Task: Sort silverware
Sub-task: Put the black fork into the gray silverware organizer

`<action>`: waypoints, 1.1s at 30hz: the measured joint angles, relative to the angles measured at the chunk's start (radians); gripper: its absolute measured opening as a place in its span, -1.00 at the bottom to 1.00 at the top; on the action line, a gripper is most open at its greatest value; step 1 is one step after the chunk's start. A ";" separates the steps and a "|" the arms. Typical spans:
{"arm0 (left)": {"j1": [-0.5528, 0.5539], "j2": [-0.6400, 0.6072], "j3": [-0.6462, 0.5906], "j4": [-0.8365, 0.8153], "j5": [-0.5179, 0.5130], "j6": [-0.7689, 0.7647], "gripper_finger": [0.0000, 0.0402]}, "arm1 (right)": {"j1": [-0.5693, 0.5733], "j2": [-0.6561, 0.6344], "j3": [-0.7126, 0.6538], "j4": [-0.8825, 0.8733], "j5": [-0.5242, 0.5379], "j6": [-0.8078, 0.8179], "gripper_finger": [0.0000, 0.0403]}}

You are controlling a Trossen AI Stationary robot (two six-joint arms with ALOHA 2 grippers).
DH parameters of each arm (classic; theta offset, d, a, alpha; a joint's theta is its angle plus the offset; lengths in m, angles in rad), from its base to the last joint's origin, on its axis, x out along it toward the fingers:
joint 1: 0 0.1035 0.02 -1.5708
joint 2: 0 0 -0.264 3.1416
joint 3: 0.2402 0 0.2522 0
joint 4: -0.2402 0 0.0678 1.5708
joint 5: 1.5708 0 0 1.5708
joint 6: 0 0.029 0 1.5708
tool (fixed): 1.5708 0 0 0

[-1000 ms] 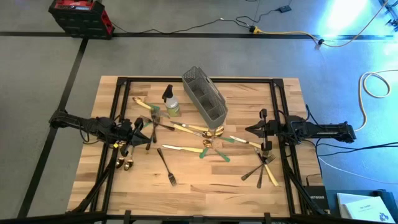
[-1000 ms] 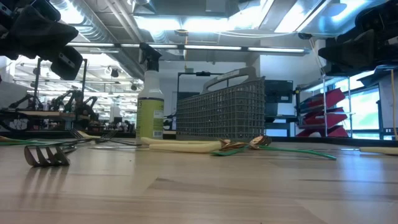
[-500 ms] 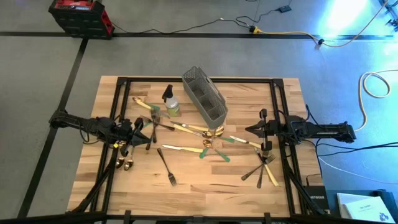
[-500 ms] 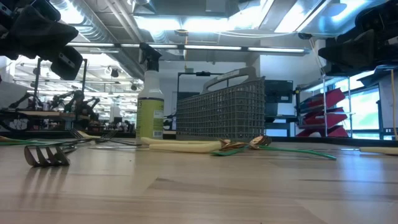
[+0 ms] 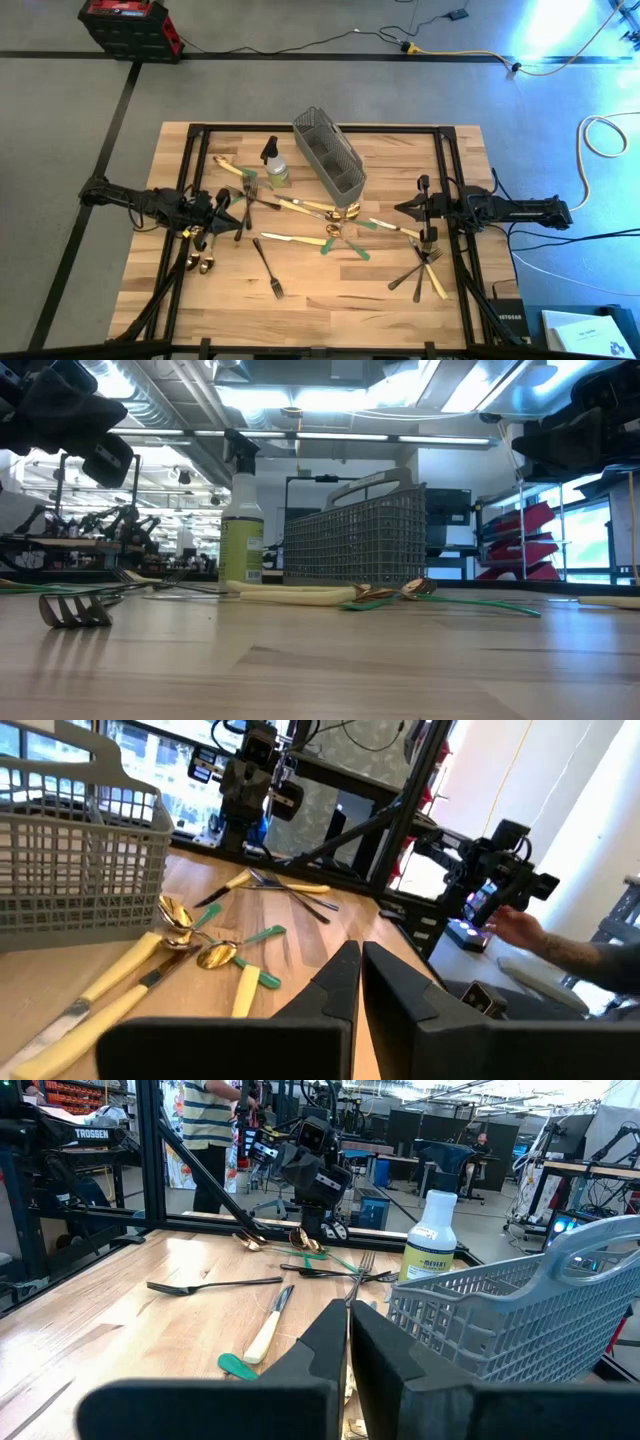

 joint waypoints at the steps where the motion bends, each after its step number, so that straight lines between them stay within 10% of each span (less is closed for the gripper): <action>1: 0.000 0.000 0.000 0.002 -0.013 0.006 -1.00 | 0.000 0.000 0.000 0.000 0.000 0.000 -1.00; 33: 0.000 0.000 0.000 0.007 -0.081 0.099 -0.96 | 0.000 0.000 0.000 0.001 0.000 0.000 -1.00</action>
